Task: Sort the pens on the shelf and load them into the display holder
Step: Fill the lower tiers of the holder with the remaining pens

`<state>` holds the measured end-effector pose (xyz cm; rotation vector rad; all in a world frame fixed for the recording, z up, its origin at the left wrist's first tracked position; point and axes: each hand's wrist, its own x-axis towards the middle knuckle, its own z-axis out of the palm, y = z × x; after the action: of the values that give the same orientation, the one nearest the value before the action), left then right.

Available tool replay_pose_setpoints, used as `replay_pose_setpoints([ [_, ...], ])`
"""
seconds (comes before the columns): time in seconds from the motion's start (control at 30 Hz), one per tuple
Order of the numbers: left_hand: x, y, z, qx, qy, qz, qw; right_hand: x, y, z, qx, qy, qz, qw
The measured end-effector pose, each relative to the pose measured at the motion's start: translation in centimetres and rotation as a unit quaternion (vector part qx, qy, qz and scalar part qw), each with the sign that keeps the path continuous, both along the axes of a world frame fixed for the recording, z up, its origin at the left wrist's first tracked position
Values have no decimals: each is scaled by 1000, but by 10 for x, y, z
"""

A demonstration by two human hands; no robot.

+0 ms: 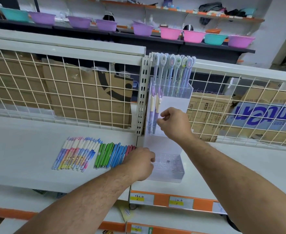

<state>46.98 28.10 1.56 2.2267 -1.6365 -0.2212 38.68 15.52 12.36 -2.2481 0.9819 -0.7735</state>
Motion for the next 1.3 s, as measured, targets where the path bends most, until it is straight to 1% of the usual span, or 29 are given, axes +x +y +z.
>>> replay_pose_setpoints([
  [0.1, 0, 2, 0, -39, 39, 24, 998, -9, 4, -13, 2, 5, 5, 1000],
  [0.2, 0, 6, 1, -83, 67, 75, 992, -19, 10, -30, 4, 35, 27, 999],
  [0.4, 8, 21, 3, -97, 41, 133, 985, -27, 23, -69, -14, 96, 82, 992],
  [0.63, 26, 44, 0, -102, 23, 146, 984, -11, 47, -83, -21, 102, 97, 990],
  [0.83, 72, 83, -6, -85, 20, 144, 986, 28, 83, -91, -27, 101, 94, 990],
  [1.03, 152, 144, -20, -33, -14, 217, 976, 78, 130, -99, -5, 91, 101, 991],
  [1.17, 202, 177, -33, 7, -55, 259, 964, 107, 155, -103, 5, 84, 92, 992],
  [1.23, 221, 188, -41, 15, -42, 270, 962, 119, 165, -106, 2, 81, 81, 993],
  [1.3, 234, 194, -47, 10, -10, 277, 961, 128, 173, -109, 15, 75, 78, 994],
])
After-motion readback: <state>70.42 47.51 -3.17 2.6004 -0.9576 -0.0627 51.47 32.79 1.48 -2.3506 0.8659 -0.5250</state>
